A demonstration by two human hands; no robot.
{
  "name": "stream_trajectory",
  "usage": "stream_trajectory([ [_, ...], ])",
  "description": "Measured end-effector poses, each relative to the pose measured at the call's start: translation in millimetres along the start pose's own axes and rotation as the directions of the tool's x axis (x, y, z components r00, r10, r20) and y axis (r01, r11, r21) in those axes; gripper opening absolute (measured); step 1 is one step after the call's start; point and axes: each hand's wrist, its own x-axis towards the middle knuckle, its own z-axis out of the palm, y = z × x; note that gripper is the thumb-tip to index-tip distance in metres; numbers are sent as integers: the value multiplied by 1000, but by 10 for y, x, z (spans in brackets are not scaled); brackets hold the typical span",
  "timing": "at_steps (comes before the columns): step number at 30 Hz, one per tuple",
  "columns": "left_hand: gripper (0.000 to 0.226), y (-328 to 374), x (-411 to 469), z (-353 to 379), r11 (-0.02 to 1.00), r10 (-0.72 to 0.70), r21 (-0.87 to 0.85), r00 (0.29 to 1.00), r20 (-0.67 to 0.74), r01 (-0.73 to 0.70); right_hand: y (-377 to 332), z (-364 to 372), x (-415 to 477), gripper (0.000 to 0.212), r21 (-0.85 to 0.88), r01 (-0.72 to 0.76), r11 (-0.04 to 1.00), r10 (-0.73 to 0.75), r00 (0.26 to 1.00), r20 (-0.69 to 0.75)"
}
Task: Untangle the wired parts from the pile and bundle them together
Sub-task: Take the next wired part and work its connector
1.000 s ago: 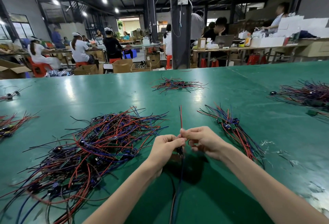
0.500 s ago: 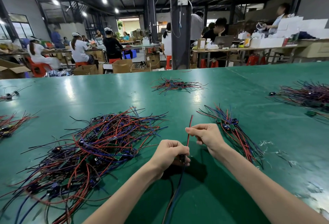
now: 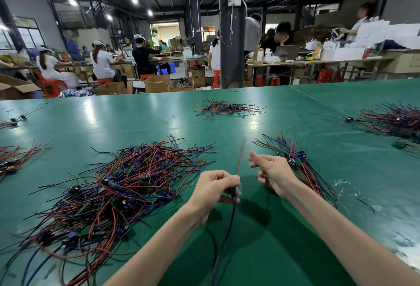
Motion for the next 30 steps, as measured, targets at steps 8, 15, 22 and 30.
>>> stream_trajectory([
  [8, 21, -87, 132, -205, 996, -4, -89, 943, -334, -27, 101, 379, -386, 20, -299, -56, 952, 194, 868, 456],
  [15, 22, -133, 193, -233, 997, 47, -44, 942, -333, -65, 130, 415, -439, 10, -269, -36, 963, 158, 880, 448],
  [22, 23, -104, 204, -240, 968, -47, -250, 998, -43, 35, 158, 462, -413, 7, -110, 85, 990, -47, 949, 311],
  [30, 7, -153, 190, -257, 969, -41, -245, 996, -81, 20, 170, 478, -417, 8, -140, 115, 983, -70, 952, 297],
])
